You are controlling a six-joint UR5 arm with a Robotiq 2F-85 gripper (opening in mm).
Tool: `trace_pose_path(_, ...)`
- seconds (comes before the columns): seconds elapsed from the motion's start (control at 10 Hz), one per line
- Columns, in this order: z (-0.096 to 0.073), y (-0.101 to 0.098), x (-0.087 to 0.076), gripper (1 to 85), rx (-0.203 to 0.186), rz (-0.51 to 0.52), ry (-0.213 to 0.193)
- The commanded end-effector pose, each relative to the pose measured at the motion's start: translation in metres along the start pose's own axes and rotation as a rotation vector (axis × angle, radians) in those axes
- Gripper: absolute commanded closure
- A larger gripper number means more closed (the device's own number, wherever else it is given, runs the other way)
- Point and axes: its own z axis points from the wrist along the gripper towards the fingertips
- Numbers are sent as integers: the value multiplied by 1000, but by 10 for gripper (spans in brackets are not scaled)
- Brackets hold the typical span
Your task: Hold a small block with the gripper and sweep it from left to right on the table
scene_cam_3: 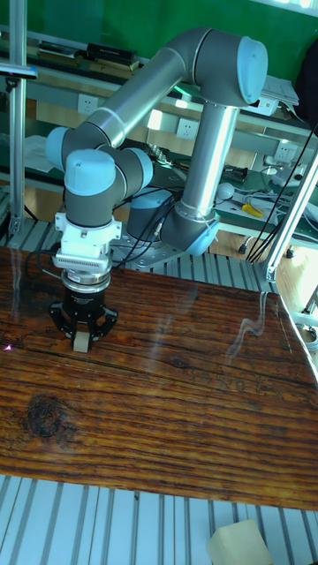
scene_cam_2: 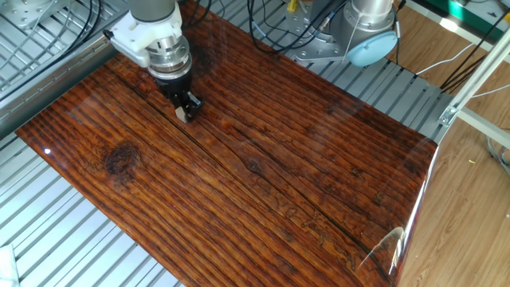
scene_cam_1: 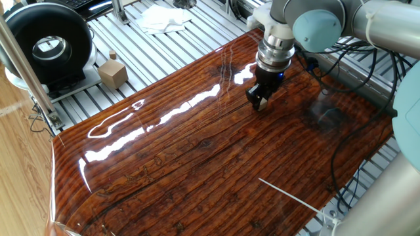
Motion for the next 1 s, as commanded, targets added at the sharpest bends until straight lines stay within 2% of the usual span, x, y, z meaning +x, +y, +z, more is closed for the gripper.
trace_pose_path(0.0,-1,-7,-2,847,21,-30,-6)
trace_pose_path(0.4,-2,-20,-10,847,75,-63,-34)
trace_pose_path(0.9,-2,-20,-13,847,74,-59,-47)
